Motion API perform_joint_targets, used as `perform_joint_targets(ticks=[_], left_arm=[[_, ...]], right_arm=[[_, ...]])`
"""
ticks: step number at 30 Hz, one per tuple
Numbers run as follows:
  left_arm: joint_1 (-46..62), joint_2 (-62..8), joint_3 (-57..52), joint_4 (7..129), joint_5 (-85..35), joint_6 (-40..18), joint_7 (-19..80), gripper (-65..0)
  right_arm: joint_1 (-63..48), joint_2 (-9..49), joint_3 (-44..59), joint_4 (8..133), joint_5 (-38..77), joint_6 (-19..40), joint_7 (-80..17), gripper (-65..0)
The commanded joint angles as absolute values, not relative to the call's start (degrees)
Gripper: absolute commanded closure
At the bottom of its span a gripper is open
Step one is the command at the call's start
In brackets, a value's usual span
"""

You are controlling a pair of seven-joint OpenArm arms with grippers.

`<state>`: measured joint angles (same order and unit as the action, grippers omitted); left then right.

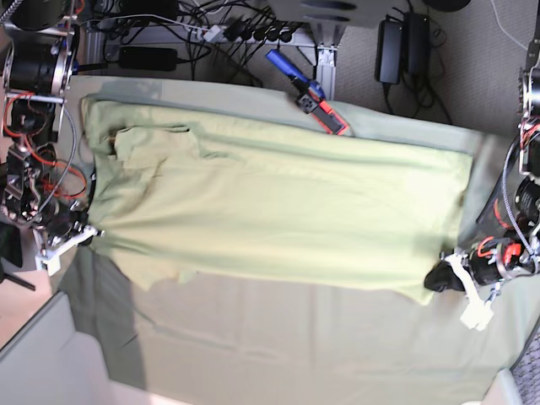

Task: Fold the T-shirt properly
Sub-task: 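Fold the grasped side over the shirt body with both grippers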

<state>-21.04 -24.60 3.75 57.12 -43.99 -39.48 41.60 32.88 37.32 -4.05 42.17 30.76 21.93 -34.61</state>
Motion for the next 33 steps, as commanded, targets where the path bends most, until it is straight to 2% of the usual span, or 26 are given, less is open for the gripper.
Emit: perform_joint_targets(ticks=[1,6,13,18,29,30,33], left_arm=[[-21.58,-25.89,3.42,59.46,-46.41,-40.00,41.78,0.0],[-16.19,-27.88,3.42,68.20,-50.02,-40.00,44.01,0.0],[-9.50,-31.90,3.40,76.95,-49.93,-40.00,43.77,0.0],[-7.75,-32.56,3.42,77.65,-49.93,-40.00,44.42,0.0],[-4.58,-32.40,3.42,77.67,-49.93,-40.00,43.86,0.0],[-4.58,-32.38,3.42,77.67,-49.93,-40.00,43.81,-6.5],[-4.58,-32.40,3.42,77.67,-49.95,-40.00,43.75,-32.2]], right_arm=[[33.32,39.07,-3.70,44.71,31.53,25.52,-34.39,0.0],[27.62,40.73,-2.39,52.66,32.38,25.52,-35.44,0.0],[19.92,41.28,5.87,59.79,32.42,25.54,-36.82,0.0],[15.38,41.28,9.39,62.54,33.08,25.56,-37.43,0.0],[10.59,40.75,9.89,62.81,32.80,25.54,-35.66,0.0],[10.59,40.77,9.89,62.81,32.80,25.54,-35.68,-2.4],[10.63,40.80,9.91,62.83,31.70,25.52,-36.62,-35.3]])
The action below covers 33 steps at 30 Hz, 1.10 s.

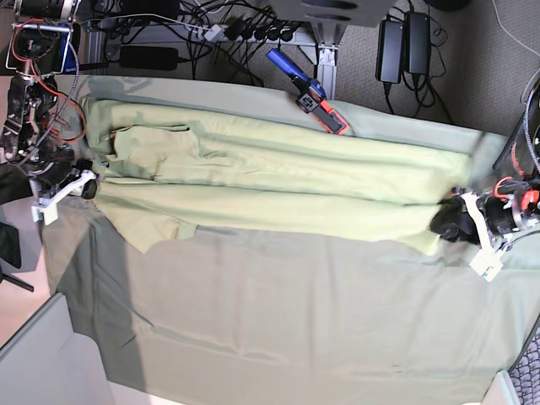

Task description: Fold the T-shirt properly

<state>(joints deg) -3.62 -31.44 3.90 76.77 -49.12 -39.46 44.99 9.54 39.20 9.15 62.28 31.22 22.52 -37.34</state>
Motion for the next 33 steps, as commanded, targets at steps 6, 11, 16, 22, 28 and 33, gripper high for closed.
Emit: perform_joint_targets(ticks=[6,11,16,22,28,33], left_arm=[[-4.60,-32.40,3.42,77.67,-49.98,-40.00,43.75,-36.7],[-4.60,-32.40,3.42,77.67,-50.54,-40.00,43.75,-36.7],[-4.60,-32.40,3.42,77.67,-50.83,-40.00,43.77,-36.7],[-4.60,-32.40,3.42,77.73,-51.79,-40.00,43.79,-36.6],[-4.58,-32.40,3.42,80.12,-52.05,-40.00,44.03,-36.6],[-4.58,-32.42,3.42,83.09,-52.07,-40.00,45.30,-36.6]], right_arm=[[10.61,40.82,13.63,62.94,32.38,25.50,-40.58,-44.3],[11.81,40.80,18.13,66.59,37.26,25.54,-40.69,-44.3],[16.32,40.77,17.65,69.80,37.54,25.74,-42.37,-44.3],[21.78,38.46,10.68,66.78,34.74,25.78,-41.54,-44.3],[23.68,33.23,0.64,63.75,28.38,25.96,-37.47,-44.3],[23.59,31.33,-2.13,60.58,25.10,25.93,-36.56,-44.3]])
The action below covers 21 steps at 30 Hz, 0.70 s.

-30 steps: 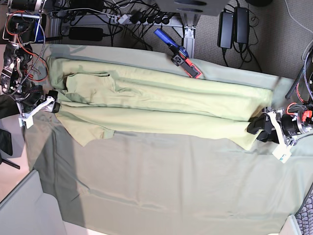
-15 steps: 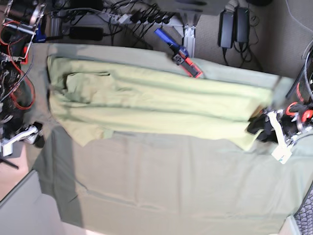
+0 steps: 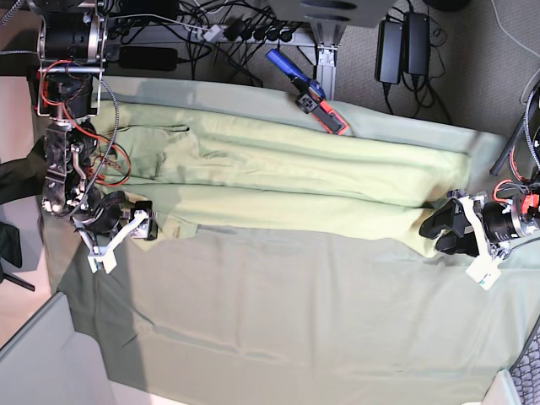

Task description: Fold the T-shirt properly

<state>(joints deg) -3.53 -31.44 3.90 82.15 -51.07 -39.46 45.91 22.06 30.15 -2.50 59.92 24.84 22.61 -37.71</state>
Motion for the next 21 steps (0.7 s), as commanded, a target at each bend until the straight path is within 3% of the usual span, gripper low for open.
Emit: perform_joint_targets(ticks=[1,11,12,13,16,21], left_arm=[[-4.58,-32.42,3.42,83.26,-52.07,-40.00,45.30,-36.6],[-4.45,-32.40,3.42,83.31,-52.51,-40.00,45.25,-36.6],[-4.45,-32.40,3.42,83.31,-52.53,-40.00,45.23,-36.6],[-4.43,-32.40,3.42,83.31,-52.51,-40.00,45.25,-36.6],[-4.43,-32.40,3.42,83.31,-52.51,-40.00,45.28,-36.6],[-4.45,-32.42,3.40,83.31,-52.80,-40.00,45.28,-36.6]], right_arm=[[23.57,31.40,-2.13,60.18,25.02,25.93,-36.05,-44.3],[23.27,31.57,-2.13,59.51,23.38,25.91,-34.83,-43.7],[23.27,31.57,-2.13,59.37,23.49,25.91,-34.68,-39.8],[23.27,31.55,-2.13,59.37,23.68,25.91,-34.61,-31.9],[23.27,31.55,-2.11,59.37,24.01,25.91,-34.04,-1.1],[23.29,31.68,-2.11,59.40,24.03,25.91,-32.99,0.0]])
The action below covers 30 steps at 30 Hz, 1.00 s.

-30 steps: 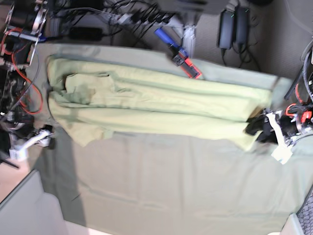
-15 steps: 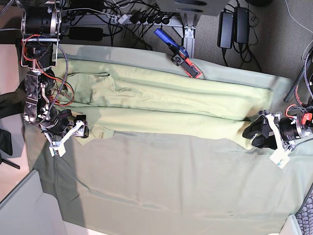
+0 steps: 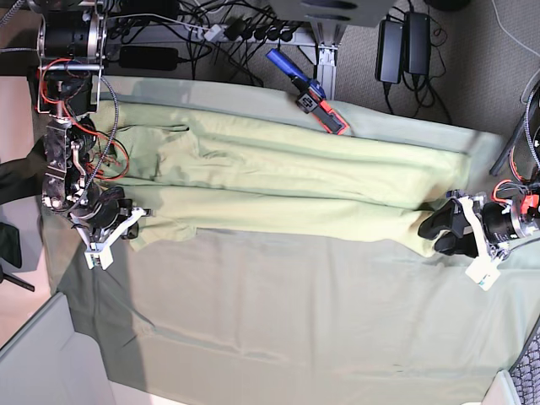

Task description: Fold the T-shirt properly

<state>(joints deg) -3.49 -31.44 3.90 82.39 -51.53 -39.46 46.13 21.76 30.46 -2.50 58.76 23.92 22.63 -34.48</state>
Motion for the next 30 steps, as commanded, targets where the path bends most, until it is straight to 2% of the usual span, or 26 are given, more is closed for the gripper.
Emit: perform_joint_targets(ticks=[1,9,19,30], left_arm=[[-4.45,-32.42,3.40,83.31,-53.01,-40.00,45.28,-36.6],[-4.43,-32.42,1.80,84.03,-53.58,-40.00,46.15,-36.6],[-4.36,-32.42,1.69,86.63,-57.08,-40.00,49.87,-36.7],[-2.81,-35.77,0.86,86.74,-59.59,-40.00,51.68,-36.7]], right_arm=[[23.29,31.70,-2.11,59.42,24.01,25.93,-33.04,0.0],[20.82,31.75,0.60,65.04,28.84,25.93,-37.63,0.0],[3.73,31.73,14.46,87.66,33.87,25.96,-42.17,0.0],[-15.11,31.22,23.59,99.59,37.98,25.96,-42.46,0.0]])
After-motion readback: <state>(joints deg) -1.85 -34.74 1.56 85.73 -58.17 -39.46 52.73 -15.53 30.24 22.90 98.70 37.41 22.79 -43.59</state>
